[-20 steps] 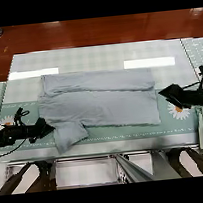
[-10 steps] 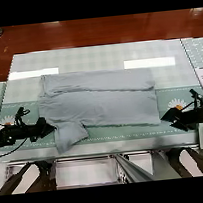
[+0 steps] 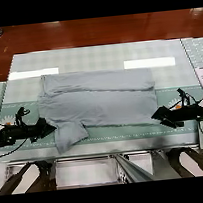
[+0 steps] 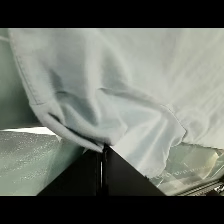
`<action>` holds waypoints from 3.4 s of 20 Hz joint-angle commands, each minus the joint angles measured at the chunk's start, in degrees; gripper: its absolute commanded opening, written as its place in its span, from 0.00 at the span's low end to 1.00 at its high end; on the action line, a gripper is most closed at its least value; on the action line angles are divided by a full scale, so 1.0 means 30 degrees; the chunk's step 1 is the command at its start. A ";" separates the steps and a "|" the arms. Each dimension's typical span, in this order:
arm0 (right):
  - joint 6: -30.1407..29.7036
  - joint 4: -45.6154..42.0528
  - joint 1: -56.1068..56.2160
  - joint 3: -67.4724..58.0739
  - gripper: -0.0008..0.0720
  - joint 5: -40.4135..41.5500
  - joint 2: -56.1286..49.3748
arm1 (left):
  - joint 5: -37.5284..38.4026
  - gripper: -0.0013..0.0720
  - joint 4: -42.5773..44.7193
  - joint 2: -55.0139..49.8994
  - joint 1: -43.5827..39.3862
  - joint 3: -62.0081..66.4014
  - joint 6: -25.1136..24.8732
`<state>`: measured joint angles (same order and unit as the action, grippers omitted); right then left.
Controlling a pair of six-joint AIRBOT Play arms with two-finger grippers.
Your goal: Fold the shirts.
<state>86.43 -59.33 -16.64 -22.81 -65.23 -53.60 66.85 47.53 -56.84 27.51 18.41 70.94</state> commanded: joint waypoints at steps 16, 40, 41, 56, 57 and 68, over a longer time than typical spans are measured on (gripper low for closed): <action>-0.0284 -0.0816 0.1639 -0.7482 0.05 -0.0044 -0.3840 | 0.0474 0.05 -0.2033 -0.0758 -0.0015 0.5858 -0.0124; -0.0022 0.2907 0.1654 -1.6466 0.05 0.2047 -1.3690 | -0.2586 0.05 -0.2492 -1.4848 -0.4182 2.1012 0.3745; -0.0015 0.2943 0.1654 -1.6466 0.05 0.2047 -1.3748 | -0.2754 0.05 -0.2492 -1.4863 -0.4175 2.1114 0.3752; -0.0663 0.0954 -0.1989 -1.8513 0.87 -0.1923 -1.2473 | 0.4554 0.98 0.6062 -1.3595 -0.1472 2.4094 0.7125; -0.0597 0.0189 -0.2514 -1.8353 0.87 -0.2535 -1.2458 | 0.4036 0.98 0.6878 -1.2677 -0.1180 2.3278 0.6958; -0.1479 0.3774 -0.0794 -1.5963 0.86 -0.1537 -1.4783 | -0.7373 0.98 0.0000 -0.1071 -0.7380 0.8969 0.1224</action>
<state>82.46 -50.52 -20.97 -70.63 -69.58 -95.96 52.27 50.06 -65.52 10.50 50.92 77.78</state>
